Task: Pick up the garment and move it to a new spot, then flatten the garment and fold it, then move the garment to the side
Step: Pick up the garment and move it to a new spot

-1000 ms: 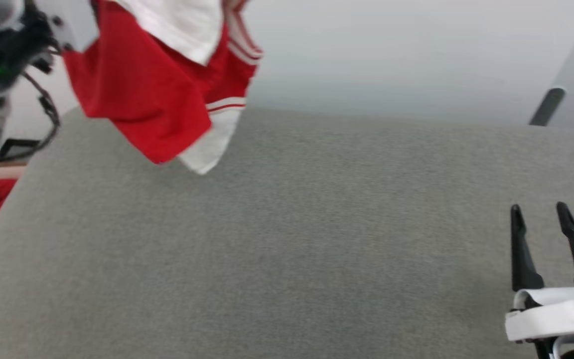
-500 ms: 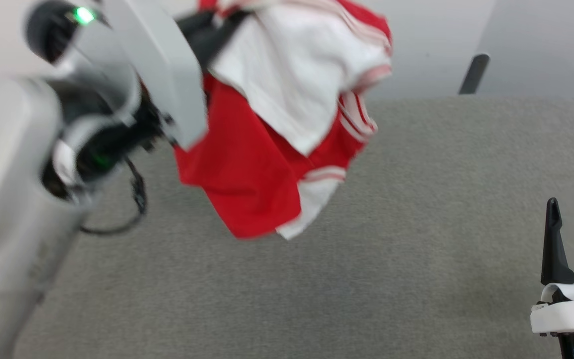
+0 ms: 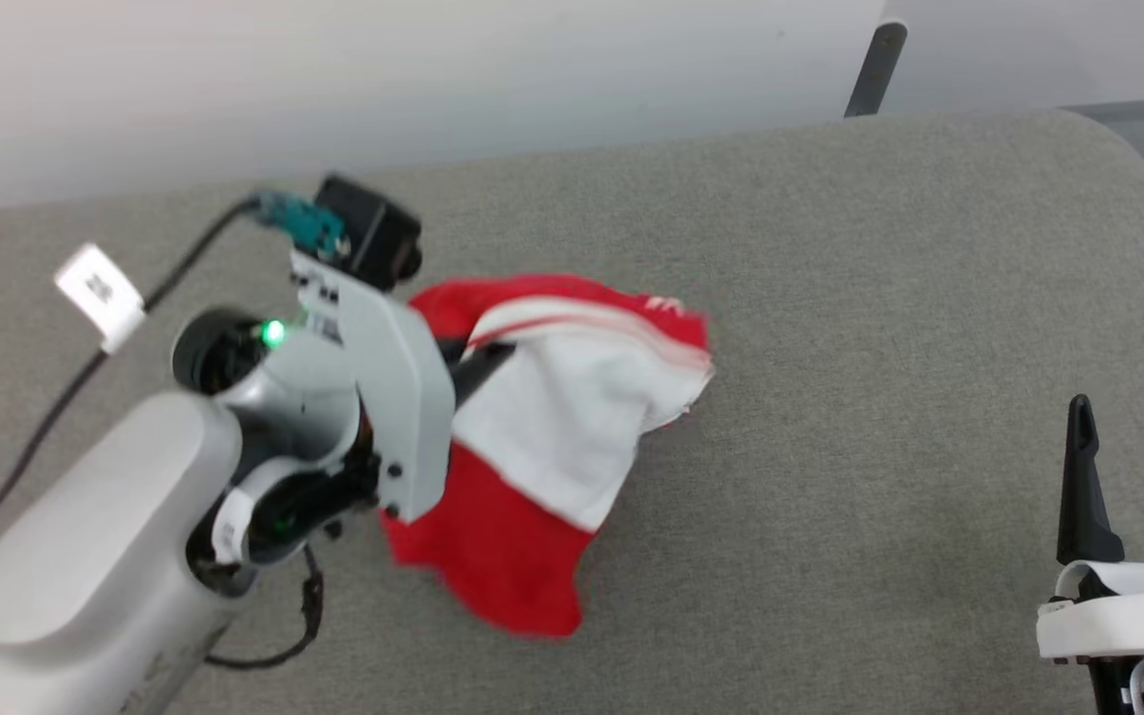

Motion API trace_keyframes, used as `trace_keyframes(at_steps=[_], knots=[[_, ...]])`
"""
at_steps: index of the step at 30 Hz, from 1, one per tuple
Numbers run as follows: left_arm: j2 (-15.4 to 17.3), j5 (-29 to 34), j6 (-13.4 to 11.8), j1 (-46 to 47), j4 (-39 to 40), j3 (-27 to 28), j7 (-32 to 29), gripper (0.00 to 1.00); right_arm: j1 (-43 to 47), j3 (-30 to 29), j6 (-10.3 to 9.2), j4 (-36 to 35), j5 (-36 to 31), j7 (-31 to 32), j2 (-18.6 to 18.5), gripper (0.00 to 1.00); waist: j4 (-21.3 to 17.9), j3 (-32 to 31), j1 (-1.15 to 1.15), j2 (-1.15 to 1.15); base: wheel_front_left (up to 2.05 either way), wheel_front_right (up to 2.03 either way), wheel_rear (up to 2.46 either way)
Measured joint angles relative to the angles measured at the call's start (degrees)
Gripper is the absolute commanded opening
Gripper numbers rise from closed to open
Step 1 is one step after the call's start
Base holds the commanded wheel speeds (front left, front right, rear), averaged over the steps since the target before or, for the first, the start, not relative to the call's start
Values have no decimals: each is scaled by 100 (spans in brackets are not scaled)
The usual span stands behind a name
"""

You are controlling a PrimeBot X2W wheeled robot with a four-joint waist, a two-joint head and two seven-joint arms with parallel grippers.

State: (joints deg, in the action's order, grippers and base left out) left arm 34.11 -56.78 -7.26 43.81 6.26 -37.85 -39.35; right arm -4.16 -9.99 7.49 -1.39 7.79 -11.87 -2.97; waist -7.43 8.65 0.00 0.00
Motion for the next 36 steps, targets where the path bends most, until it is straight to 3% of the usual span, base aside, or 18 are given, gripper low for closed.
trace_keyframes(at_steps=[7,13,14,15,16,17,19,27,36], knots=[[183,-145,202,-508,-532,-163,-32,0,-84,77,0,202,90,-80,2,100,-45,92,0,0,0,0,0],[79,-235,375,-714,-1199,-304,12,0,-133,148,0,333,131,-127,2,100,0,61,0,0,0,0,0],[44,-238,411,-713,-1307,-325,23,4,-137,158,0,345,126,-129,1,100,11,49,0,0,0,0,0],[10,-238,471,-712,-1402,-357,49,13,-140,172,0,363,122,-131,2,100,21,33,0,0,0,0,0],[-34,-238,519,-712,-1503,-381,66,33,-141,190,0,377,122,-131,2,100,32,13,0,0,0,0,0],[-86,-241,555,-711,-1594,-394,98,46,-142,209,0,387,121,-130,1,100,42,-11,0,0,0,0,0],[-189,-302,595,-711,-1734,-398,159,100,-141,246,0,398,92,-123,3,100,64,-68,0,0,0,0,0],[-197,-350,759,-712,-1828,-291,415,100,-26,292,0,367,4,-12,2,100,200,-388,0,0,0,0,0],[122,-246,645,-1155,-1211,147,1368,100,219,356,0,205,-200,136,1,100,399,-850,0,0,0,0,0]])
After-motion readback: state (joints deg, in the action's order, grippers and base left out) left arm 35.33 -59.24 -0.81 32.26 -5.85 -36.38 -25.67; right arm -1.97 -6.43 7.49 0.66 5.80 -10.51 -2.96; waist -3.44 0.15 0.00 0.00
